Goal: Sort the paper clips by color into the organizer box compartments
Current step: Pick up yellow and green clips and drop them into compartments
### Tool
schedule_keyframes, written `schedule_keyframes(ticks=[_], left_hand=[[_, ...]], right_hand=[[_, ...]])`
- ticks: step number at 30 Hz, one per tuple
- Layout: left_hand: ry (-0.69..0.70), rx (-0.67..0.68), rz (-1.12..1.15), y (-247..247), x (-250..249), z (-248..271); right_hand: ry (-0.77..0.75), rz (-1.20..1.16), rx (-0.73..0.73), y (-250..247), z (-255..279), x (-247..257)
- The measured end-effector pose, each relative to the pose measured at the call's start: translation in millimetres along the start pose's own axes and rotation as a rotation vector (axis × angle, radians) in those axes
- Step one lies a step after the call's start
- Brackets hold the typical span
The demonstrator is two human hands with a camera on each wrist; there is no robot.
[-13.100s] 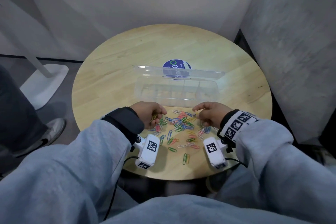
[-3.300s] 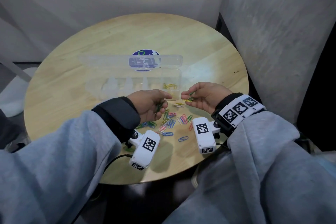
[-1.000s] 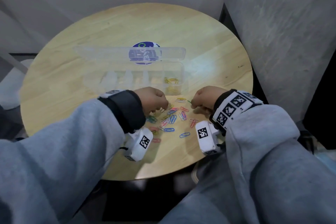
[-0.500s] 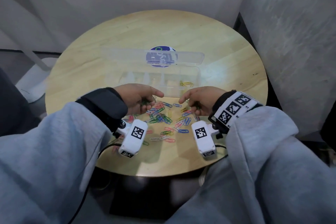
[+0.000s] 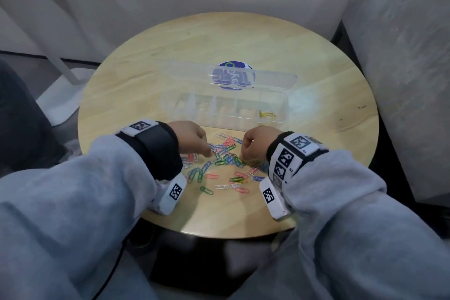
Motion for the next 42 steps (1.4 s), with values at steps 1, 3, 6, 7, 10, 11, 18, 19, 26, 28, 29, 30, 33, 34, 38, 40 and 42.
schedule_keyframes(ticks=[1, 3, 6, 7, 10, 11, 18, 19, 26, 28, 29, 30, 33, 34, 38, 40, 42], left_hand=[[0.022, 0.017, -0.073, 2.6, -0.1, 1.5], [0.054, 0.082, -0.21, 13.0, -2.1, 4.6], [0.11, 0.19, -0.433, 32.5, -7.4, 7.4], [0.13, 0.217, -0.499, 38.1, -9.1, 8.0], [0.168, 0.244, -0.618, 48.5, -12.6, 7.4], [0.171, 0.24, -0.63, 50.0, -13.1, 6.5], [0.169, 0.226, -0.58, 53.0, -8.5, 1.4], [0.163, 0.223, -0.519, 52.5, -5.9, 1.5], [0.213, 0.302, 0.262, 31.9, -4.5, 1.3], [0.227, 0.286, 0.499, 25.2, -9.4, 1.3], [0.211, 0.262, 0.581, 21.3, -9.1, 0.3], [0.197, 0.241, 0.64, 18.0, -9.2, 0.2], [0.182, 0.234, 0.769, 11.9, -9.6, -2.3], [0.166, 0.245, 0.815, 11.9, -10.4, -3.9], [0.069, 0.275, 0.88, 21.4, -14.0, -8.3], [0.037, 0.268, 0.844, 27.7, -19.5, -7.5], [-0.016, 0.241, 0.754, 32.6, -24.6, -8.7]], right_hand=[[0.0, 0.041, 0.004, 1.3, -1.6, 2.4], [-0.007, 0.113, 0.016, 3.2, -4.1, 7.6], [-0.014, 0.162, 0.067, 8.5, -7.9, 12.6], [-0.025, 0.188, 0.073, 10.6, -8.0, 13.4], [-0.026, 0.235, 0.046, 10.5, -11.8, 14.0], [-0.017, 0.247, 0.052, 10.6, -12.8, 12.5], [-0.051, 0.194, 0.018, 6.6, -14.1, 6.0], [-0.058, 0.165, 0.009, 6.5, -12.8, 5.0], [-0.023, 0.224, 0.082, 10.3, -13.8, 2.2], [-0.005, 0.162, 0.08, 10.0, -11.9, -1.4], [0.007, 0.082, 0.075, 7.2, -10.0, -4.5], [0.008, -0.011, 0.057, 2.5, -7.9, -8.5], [0.018, -0.22, -0.008, -16.7, 0.6, -25.3], [0.029, -0.325, -0.001, -20.0, 3.0, -32.5], [0.048, -0.754, 0.034, -17.6, 11.5, -56.1], [0.034, -0.881, 0.033, -14.1, 15.1, -62.6], [0.023, -0.956, 0.043, -11.8, 17.9, -66.2]])
Point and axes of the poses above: each hand's wrist, its own z-axis away from the middle knuckle, its own y-axis out of the palm, x = y × z, the point moved 5 cm from there along -z, towards the middle knuckle
